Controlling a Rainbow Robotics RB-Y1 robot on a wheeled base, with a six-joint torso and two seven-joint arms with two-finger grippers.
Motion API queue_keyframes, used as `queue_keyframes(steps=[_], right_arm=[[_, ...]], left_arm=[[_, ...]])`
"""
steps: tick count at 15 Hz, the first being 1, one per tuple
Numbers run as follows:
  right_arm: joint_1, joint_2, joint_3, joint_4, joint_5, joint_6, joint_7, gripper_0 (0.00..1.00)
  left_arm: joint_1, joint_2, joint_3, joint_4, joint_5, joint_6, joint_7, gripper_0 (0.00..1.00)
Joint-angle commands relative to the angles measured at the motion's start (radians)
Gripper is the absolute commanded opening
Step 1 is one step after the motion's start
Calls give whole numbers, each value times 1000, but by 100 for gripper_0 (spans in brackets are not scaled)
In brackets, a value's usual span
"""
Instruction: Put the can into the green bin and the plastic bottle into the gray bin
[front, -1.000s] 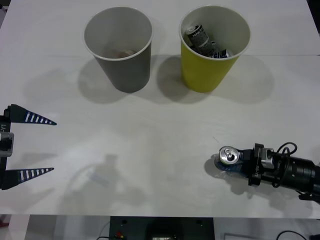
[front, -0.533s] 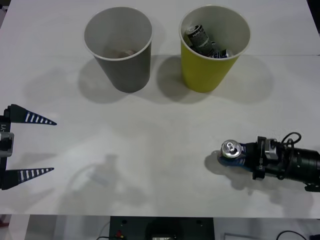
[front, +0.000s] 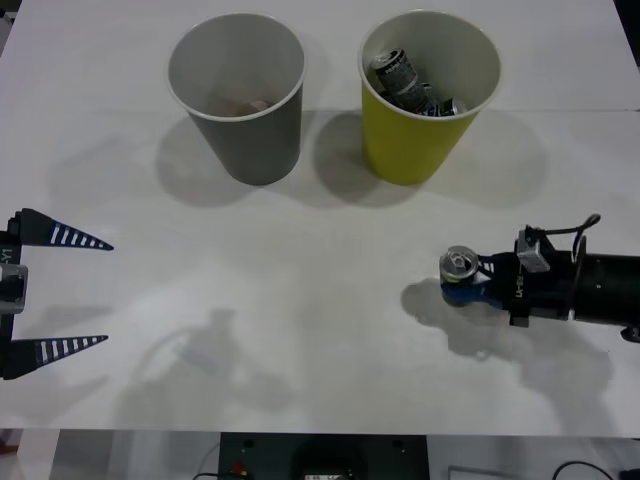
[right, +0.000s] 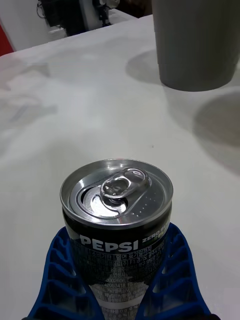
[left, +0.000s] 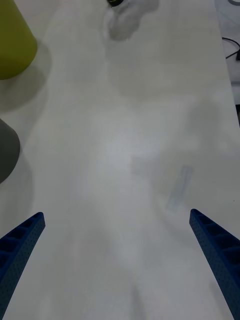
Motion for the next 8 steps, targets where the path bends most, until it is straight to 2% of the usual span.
queue_keyframes(steps=[1, 3, 4, 8], right_arm=[[61, -21, -93, -177, 174, 56, -260, 0], [115, -27, -170, -315, 322, 78, -469, 0], [142, -32, -212, -409, 430, 75, -628, 0], [178, -56, -292, -645, 706, 52, -1112, 0]], left_arm=[[0, 0, 0, 0, 0, 0, 0, 100], [0, 0, 0, 0, 0, 0, 0, 100], [0, 0, 0, 0, 0, 0, 0, 100], [0, 0, 0, 0, 0, 0, 0, 100]])
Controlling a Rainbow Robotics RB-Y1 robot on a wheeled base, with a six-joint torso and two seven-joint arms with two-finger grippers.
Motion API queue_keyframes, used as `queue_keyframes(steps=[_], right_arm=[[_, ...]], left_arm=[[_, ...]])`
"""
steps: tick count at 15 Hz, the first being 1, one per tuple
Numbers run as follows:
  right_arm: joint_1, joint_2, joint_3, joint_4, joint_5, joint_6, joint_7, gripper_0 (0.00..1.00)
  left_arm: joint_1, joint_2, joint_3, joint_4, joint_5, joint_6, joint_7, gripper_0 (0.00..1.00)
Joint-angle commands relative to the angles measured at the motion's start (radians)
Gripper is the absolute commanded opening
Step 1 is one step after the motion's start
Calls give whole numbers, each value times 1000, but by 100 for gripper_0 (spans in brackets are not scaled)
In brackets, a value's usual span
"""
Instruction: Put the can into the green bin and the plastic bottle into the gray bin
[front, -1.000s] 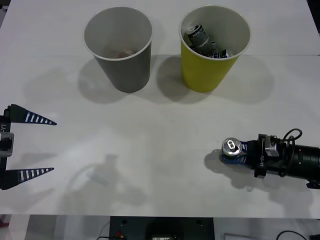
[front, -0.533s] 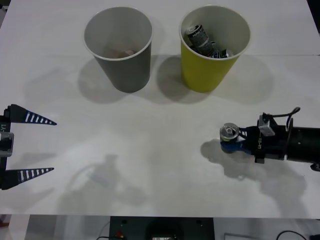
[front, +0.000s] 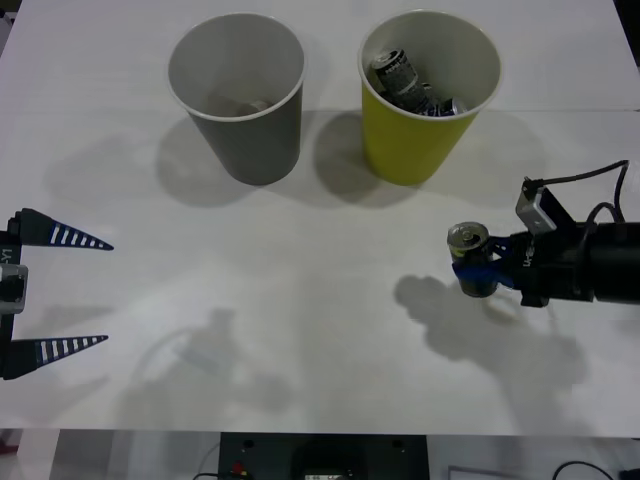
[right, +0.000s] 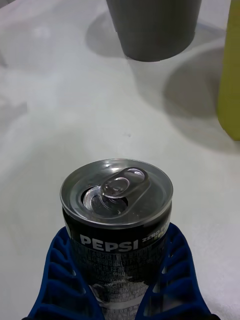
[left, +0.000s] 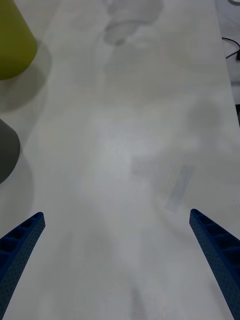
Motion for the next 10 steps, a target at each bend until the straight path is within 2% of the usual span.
queue_keyframes(steps=[1, 4, 6, 10], right_arm=[[9, -11, -57, -136, 159, -52, -299, 0], [3, -11, -146, -271, 273, -167, -585, 0], [-18, -26, -185, -324, 285, -220, -723, 0], [-103, -126, -191, -299, 213, -236, -757, 0]], left_arm=[[0, 0, 0, 0, 0, 0, 0, 100], [0, 0, 0, 0, 0, 0, 0, 100], [0, 0, 0, 0, 0, 0, 0, 100], [0, 0, 0, 0, 0, 0, 0, 100]])
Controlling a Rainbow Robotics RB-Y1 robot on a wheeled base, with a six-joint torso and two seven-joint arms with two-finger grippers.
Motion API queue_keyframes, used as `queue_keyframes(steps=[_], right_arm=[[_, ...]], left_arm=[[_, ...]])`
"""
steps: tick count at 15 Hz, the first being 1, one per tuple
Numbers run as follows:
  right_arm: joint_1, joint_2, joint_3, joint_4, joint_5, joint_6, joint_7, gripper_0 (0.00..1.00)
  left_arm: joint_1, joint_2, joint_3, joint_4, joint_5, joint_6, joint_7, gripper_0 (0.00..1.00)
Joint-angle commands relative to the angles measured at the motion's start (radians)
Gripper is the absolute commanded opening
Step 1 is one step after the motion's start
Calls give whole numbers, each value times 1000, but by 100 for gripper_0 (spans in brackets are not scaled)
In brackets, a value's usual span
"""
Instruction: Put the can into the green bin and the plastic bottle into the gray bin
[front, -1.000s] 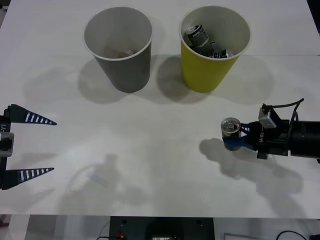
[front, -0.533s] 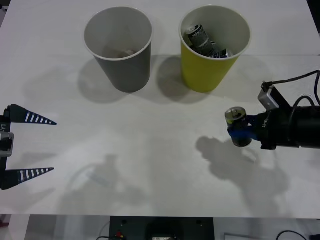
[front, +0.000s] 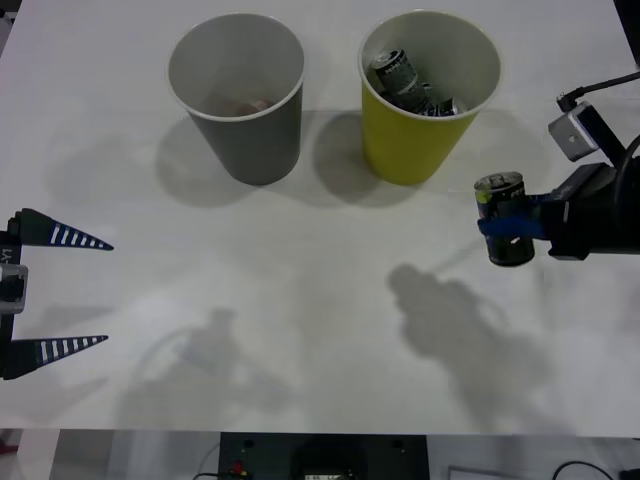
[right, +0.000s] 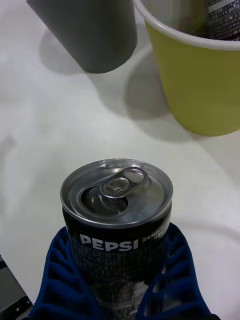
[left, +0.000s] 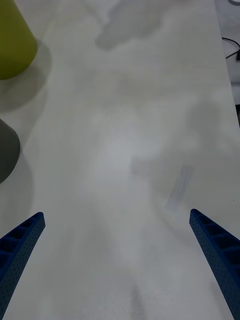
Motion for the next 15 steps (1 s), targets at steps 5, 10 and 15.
queue_keyframes(steps=[5, 10, 15], right_arm=[[-221, -159, 29, 112, -141, -53, -1, 0], [-530, -184, 182, 267, -147, -175, -1, 0], [-908, -110, 488, 572, -129, -183, -1, 0]], left_arm=[[0, 0, 0, 0, 0, 0, 0, 100], [0, 0, 0, 0, 0, 0, 0, 100], [0, 0, 0, 0, 0, 0, 0, 100]])
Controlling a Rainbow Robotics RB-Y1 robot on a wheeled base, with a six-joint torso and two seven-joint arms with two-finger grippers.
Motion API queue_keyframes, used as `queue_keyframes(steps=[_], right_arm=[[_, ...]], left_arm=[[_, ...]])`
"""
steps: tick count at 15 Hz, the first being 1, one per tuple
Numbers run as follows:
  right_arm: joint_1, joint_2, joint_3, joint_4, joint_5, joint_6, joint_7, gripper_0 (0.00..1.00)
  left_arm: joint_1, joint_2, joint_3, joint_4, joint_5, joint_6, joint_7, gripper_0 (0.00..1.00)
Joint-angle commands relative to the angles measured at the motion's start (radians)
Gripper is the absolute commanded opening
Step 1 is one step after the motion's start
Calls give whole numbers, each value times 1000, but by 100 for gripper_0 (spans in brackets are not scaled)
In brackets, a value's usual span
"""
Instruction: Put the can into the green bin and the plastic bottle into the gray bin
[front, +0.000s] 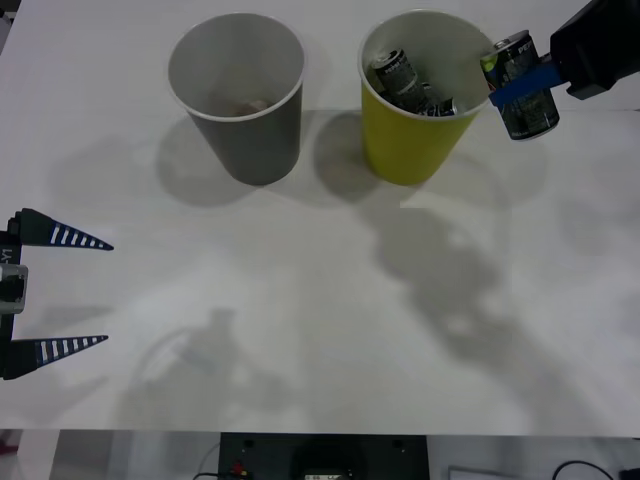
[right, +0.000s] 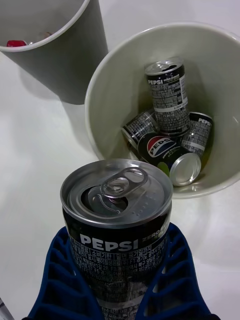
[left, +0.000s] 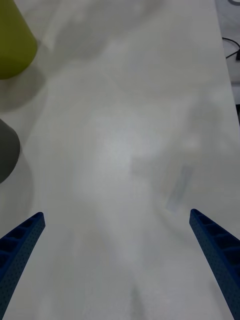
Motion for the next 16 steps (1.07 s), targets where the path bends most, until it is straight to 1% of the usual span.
queue_keyframes(steps=[1, 3, 5, 7, 9, 10, 11, 12, 13, 15, 16], right_arm=[[-172, 65, 129, 169, 19, 0, 0, 0], [-284, 125, 203, 295, 42, 0, 0, 0], [-361, 185, 250, 405, 66, 2, 11, 0], [-416, 257, 263, 504, 134, 2, 34, 0], [-444, 318, 264, 560, 200, 9, 34, 0], [-451, 343, 266, 583, 234, 14, 42, 0], [-462, 360, 266, 606, 250, 19, 68, 1], [-468, 369, 267, 629, 252, 25, 103, 12], [-468, 370, 269, 640, 249, 28, 127, 31], [-470, 372, 269, 642, 241, 29, 178, 78], [-470, 370, 269, 642, 235, 29, 201, 93]], left_arm=[[0, 0, 0, 0, 0, 0, 0, 100], [0, 0, 0, 0, 0, 0, 0, 100], [0, 0, 0, 0, 0, 0, 0, 100], [0, 0, 0, 0, 0, 0, 0, 100], [0, 0, 0, 0, 0, 0, 0, 100], [0, 0, 0, 0, 0, 0, 0, 100], [0, 0, 0, 0, 0, 0, 0, 100], [0, 0, 0, 0, 0, 0, 0, 100], [0, 0, 0, 0, 0, 0, 0, 100], [0, 0, 0, 0, 0, 0, 0, 100], [0, 0, 0, 0, 0, 0, 0, 100]])
